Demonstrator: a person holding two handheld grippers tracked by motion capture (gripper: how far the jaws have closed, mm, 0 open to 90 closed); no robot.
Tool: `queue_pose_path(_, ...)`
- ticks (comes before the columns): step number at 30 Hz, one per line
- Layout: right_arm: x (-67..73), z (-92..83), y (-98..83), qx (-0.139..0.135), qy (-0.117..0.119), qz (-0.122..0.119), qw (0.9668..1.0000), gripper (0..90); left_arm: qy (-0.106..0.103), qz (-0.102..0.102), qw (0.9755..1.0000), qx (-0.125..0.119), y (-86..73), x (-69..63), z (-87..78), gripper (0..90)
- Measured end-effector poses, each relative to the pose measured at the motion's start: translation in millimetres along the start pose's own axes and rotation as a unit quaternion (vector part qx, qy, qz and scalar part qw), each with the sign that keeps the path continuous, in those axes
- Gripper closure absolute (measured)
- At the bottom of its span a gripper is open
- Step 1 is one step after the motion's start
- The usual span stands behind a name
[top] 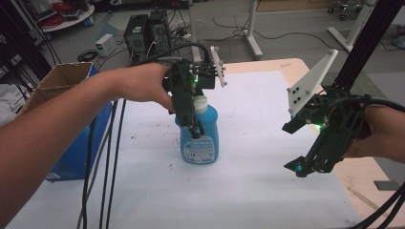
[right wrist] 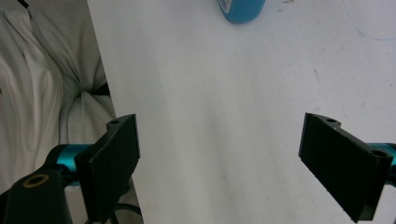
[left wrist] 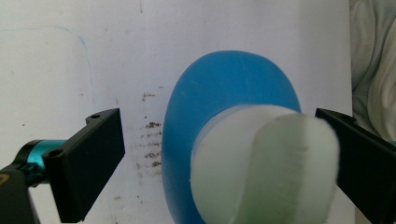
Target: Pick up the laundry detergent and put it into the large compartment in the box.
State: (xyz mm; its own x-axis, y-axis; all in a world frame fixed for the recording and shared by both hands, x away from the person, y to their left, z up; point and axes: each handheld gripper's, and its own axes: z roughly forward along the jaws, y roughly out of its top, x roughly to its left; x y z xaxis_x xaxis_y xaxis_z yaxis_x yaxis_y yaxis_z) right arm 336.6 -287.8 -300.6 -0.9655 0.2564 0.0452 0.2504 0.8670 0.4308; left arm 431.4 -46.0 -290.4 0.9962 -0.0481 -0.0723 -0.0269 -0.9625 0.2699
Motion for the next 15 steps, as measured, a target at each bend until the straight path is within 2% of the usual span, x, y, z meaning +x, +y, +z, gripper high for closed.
queue_pose_path(3,-0.2,0.4,-0.1,-0.001,0.0,-0.001,1.0,11.7,-0.001,0.0,1.0,0.005,-0.5,0.0,1.3,4.6)
queue_pose_path(4,-0.2,0.6,-0.1,-0.001,-0.001,-0.001,1.0,11.7,-0.005,0.003,1.0,0.005,-0.5,0.4,1.0,9.3)
queue_pose_path(12,-0.8,1.6,-0.3,-0.001,0.002,-0.001,1.0,11.7,0.0,0.002,1.0,0.01,0.3,1.4,2.7,9.8)
queue_pose_path(15,-1.1,1.5,-0.4,-0.003,0.002,0.0,1.0,11.7,-0.001,0.004,1.0,0.008,0.7,1.6,2.7,12.7)
